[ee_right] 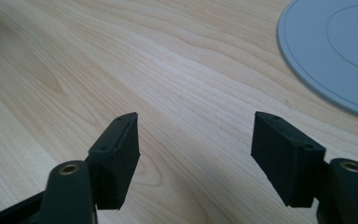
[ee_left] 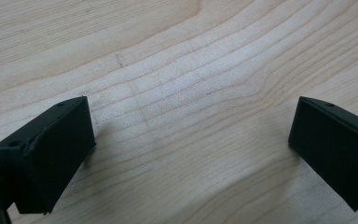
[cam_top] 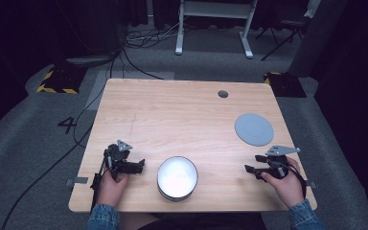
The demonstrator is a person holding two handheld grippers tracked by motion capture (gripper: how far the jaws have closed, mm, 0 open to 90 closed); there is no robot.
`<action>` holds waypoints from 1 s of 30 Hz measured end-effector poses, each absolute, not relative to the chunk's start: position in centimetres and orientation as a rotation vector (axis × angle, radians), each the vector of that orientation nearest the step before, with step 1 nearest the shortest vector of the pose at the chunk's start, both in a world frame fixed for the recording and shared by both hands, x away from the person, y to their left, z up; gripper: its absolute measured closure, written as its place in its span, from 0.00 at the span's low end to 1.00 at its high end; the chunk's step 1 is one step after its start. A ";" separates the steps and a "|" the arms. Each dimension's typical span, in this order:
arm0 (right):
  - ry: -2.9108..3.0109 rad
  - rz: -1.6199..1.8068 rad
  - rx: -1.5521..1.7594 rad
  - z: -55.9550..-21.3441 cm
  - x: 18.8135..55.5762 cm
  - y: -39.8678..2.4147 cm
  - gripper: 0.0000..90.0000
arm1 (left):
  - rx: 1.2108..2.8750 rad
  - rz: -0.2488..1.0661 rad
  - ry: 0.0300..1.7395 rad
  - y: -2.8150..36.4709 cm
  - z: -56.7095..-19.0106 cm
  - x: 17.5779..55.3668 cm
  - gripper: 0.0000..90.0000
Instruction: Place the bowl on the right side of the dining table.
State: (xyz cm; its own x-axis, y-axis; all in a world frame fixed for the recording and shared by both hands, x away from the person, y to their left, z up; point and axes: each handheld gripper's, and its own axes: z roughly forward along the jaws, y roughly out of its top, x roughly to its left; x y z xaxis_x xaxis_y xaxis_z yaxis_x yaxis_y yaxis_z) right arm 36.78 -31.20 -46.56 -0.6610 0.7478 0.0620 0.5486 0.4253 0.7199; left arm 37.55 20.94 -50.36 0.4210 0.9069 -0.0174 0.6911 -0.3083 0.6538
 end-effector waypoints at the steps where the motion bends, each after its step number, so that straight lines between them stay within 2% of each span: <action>1: 2.414 1.069 1.127 -46.6 36.8 -31.2 0.37 | 2.094 0.480 1.346 20.9 -50.4 37.5 0.00; 10: 2.439 1.084 1.063 -43.2 36.5 -29.9 0.37 | 2.095 0.482 1.346 20.9 -50.4 37.6 0.00; 23: 2.468 1.085 0.990 -41.7 36.0 -27.8 0.37 | 2.094 0.478 1.347 20.9 -50.4 37.5 0.00; 30: 2.519 1.116 0.916 -41.0 36.6 -25.2 0.37 | 2.088 0.474 1.355 20.9 -50.4 37.1 0.00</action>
State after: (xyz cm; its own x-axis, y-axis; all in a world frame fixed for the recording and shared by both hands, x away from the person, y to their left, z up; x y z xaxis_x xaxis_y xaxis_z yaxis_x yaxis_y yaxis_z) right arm 36.61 -25.21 -41.04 -0.7756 0.6303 0.0345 0.4490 0.5125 0.7320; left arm 37.09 20.94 -50.38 0.4156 0.9092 -0.0247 0.6955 -0.3002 0.6528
